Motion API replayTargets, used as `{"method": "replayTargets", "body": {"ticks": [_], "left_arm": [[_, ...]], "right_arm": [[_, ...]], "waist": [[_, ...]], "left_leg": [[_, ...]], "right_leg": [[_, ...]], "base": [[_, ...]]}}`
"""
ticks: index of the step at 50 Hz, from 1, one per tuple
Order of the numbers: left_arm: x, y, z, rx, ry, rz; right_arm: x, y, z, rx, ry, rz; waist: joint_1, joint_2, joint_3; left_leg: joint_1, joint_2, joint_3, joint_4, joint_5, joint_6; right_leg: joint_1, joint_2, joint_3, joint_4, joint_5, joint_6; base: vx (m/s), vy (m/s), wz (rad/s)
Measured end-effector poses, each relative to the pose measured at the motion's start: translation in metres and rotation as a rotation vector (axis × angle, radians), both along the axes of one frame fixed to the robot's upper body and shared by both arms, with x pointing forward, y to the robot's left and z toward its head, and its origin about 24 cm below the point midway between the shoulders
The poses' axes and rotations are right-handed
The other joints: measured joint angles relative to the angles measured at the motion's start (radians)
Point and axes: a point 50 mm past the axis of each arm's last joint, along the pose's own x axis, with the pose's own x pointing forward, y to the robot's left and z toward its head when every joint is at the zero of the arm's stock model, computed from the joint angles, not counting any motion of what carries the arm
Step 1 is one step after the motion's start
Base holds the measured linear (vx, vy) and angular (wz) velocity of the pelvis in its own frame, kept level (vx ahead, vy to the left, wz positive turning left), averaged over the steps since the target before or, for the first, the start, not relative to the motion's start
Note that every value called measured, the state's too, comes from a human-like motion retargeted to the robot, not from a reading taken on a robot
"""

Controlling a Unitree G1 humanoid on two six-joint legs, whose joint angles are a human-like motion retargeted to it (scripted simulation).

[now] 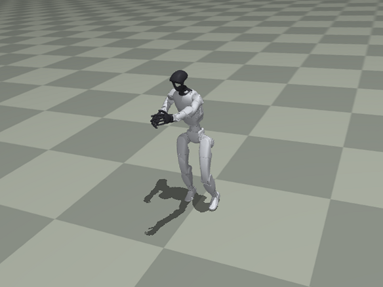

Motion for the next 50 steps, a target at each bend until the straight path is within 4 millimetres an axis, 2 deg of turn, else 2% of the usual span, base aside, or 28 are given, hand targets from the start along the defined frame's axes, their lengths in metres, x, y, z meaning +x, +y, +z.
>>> {"method": "replayTargets", "body": {"ticks": [3,5,8,11,14,15,18,21,24,25,27,30,32,35,39,43,45,46,48,50], "left_arm": [[0.007,-0.005,-0.024,-0.003,0.052,-0.046],[0.009,-0.005,-0.035,-0.001,0.078,-0.056],[0.009,-0.003,-0.031,0.035,0.091,-0.028],[0.003,0.004,-0.008,0.062,0.055,0.039],[-0.003,0.017,0.009,0.047,0.027,0.115],[-0.005,0.022,0.013,0.032,0.02,0.139],[-0.007,0.045,0.003,-0.03,0.041,0.198],[-0.008,0.066,-0.015,-0.08,0.07,0.228],[-0.007,0.071,-0.024,-0.085,0.093,0.222],[-0.006,0.07,-0.025,-0.079,0.099,0.213],[-0.005,0.063,-0.019,-0.059,0.098,0.185],[-0.005,0.046,-0.002,-0.026,0.071,0.129],[-0.003,0.033,0.001,-0.014,0.06,0.077],[0.001,0.013,-0.004,-0.009,0.051,-0.007],[0.009,-0.005,-0.027,-0.03,0.089,-0.083],[0.015,-0.019,-0.04,-0.053,0.11,-0.128],[0.016,-0.021,-0.039,-0.044,0.112,-0.12],[0.015,-0.021,-0.033,-0.038,0.103,-0.102],[0.011,-0.018,-0.015,-0.027,0.075,-0.057],[0.004,-0.011,0.007,-0.019,0.042,0.0]], "right_arm": [[0.004,0.006,0.008,-0.028,-0.054,0.054],[0.005,0.006,0.012,-0.049,-0.073,0.086],[0.005,0.001,0.006,-0.077,-0.034,0.096],[0.004,-0.01,-0.011,-0.075,0.065,0.021],[-0.002,-0.021,-0.035,-0.055,0.175,-0.066],[-0.004,-0.024,-0.043,-0.052,0.201,-0.089],[-0.011,-0.029,-0.05,-0.05,0.222,-0.103],[-0.015,-0.031,-0.042,-0.061,0.192,-0.085],[-0.018,-0.034,-0.034,-0.097,0.168,-0.08],[-0.019,-0.036,-0.032,-0.112,0.166,-0.084],[-0.017,-0.039,-0.028,-0.129,0.154,-0.113],[-0.005,-0.041,-0.017,-0.141,0.081,-0.16],[0.007,-0.035,-0.005,-0.147,0.002,-0.157],[0.028,-0.018,0.019,-0.156,-0.136,-0.106],[0.044,0.01,0.034,-0.13,-0.221,0.032],[0.046,0.016,0.022,-0.064,-0.176,0.075],[0.042,0.009,0.008,-0.042,-0.112,0.052],[0.04,0.003,0.001,-0.044,-0.073,0.024],[0.033,-0.011,-0.01,-0.052,0.004,-0.039],[0.023,-0.024,-0.019,-0.065,0.07,-0.094]], "waist": [[0.048,-0.029,-0.043],[0.071,-0.03,-0.061],[0.078,-0.03,-0.063],[0.032,-0.053,-0.039],[-0.037,-0.049,-0.027],[-0.064,-0.039,-0.03],[-0.151,0.012,-0.066],[-0.233,0.054,-0.089],[-0.275,0.053,-0.095],[-0.278,0.048,-0.093],[-0.253,0.048,-0.076],[-0.172,0.069,-0.031],[-0.114,0.069,-0.017],[-0.029,0.058,-0.017],[0.041,0.004,-0.053],[0.078,-0.021,-0.091],[0.085,-0.011,-0.093],[0.082,-0.014,-0.086],[0.064,-0.028,-0.058],[0.03,-0.04,-0.018]], "left_leg": [[0.04,-0.013,0.04,-0.358,0.079,-0.034],[0.081,-0.02,0.023,-0.545,0.145,-0.056],[0.108,-0.035,-0.048,-0.552,0.192,-0.034],[0.094,-0.058,-0.064,-0.356,0.07,0.023],[0.108,-0.053,-0.066,-0.235,-0.053,0.019],[0.117,-0.049,-0.071,-0.226,-0.073,0.007],[0.19,-0.043,-0.076,-0.335,-0.03,-0.053],[0.282,-0.056,-0.086,-0.449,0.056,-0.094],[0.328,-0.094,-0.119,-0.4,0.115,-0.081],[0.325,-0.108,-0.132,-0.337,0.128,-0.066],[0.259,-0.11,-0.143,-0.107,0.123,-0.035],[0.13,-0.054,-0.117,0.247,0.035,0.012],[0.066,-0.013,-0.083,0.361,-0.036,0.05],[-0.006,0.004,-0.063,0.334,-0.088,0.068],[-0.008,-0.035,-0.055,-0.057,-0.014,0.025],[0.07,-0.051,-0.042,-0.53,0.111,-0.04],[0.095,-0.05,-0.08,-0.615,0.192,-0.056],[0.092,-0.059,-0.098,-0.586,0.207,-0.041],[0.069,-0.081,-0.119,-0.459,0.168,0.003],[0.042,-0.091,-0.123,-0.282,0.049,0.038]], "right_leg": [[0.064,-0.031,0.028,-0.047,0.089,0.033],[0.078,-0.021,0.049,0.007,0.134,0.038],[0.003,0.026,0.07,0.3,0.157,0.013],[-0.116,0.035,0.042,0.606,0.093,-0.009],[-0.217,0.028,-0.02,0.702,0.009,-0.038],[-0.248,0.03,-0.039,0.684,-0.008,-0.044],[-0.288,0.036,-0.077,0.414,0.017,-0.031],[-0.243,0.018,-0.114,0.008,0.104,0.008],[-0.171,0.004,-0.074,-0.259,0.201,0.041],[-0.147,0.003,-0.042,-0.3,0.234,0.039],[-0.125,0.021,0.005,-0.249,0.225,-0.004],[-0.155,0.076,0.019,0.006,0.054,-0.063],[-0.15,0.085,0.026,0.116,-0.037,-0.057],[-0.093,0.072,0.048,0.139,-0.084,-0.027],[0.038,0.0,0.065,0.003,0.013,0.025],[0.084,-0.025,0.067,0.038,0.142,0.062],[0.043,0.003,0.063,0.203,0.175,0.067],[-0.003,0.011,0.056,0.323,0.164,0.069],[-0.099,0.011,0.036,0.551,0.114,0.069],[-0.186,0.002,0.007,0.712,0.042,0.055]], "base": [[0.85,0.16,-0.2],[0.85,0.22,-0.29],[0.81,0.23,-0.16],[0.77,0.2,0.24],[0.78,0.17,0.29],[0.8,0.15,0.27],[0.82,0.13,0.23],[0.87,0.07,0.28],[0.87,-0.01,0.25],[0.83,-0.02,0.03],[0.79,-0.01,-0.21],[0.76,0.04,-0.58],[0.77,0.09,-0.58],[0.79,0.13,-0.49],[0.82,0.17,-0.12],[0.84,0.25,0.11],[0.82,0.27,0.1],[0.78,0.24,0.22],[0.76,0.21,0.37],[0.75,0.19,0.36]]}}
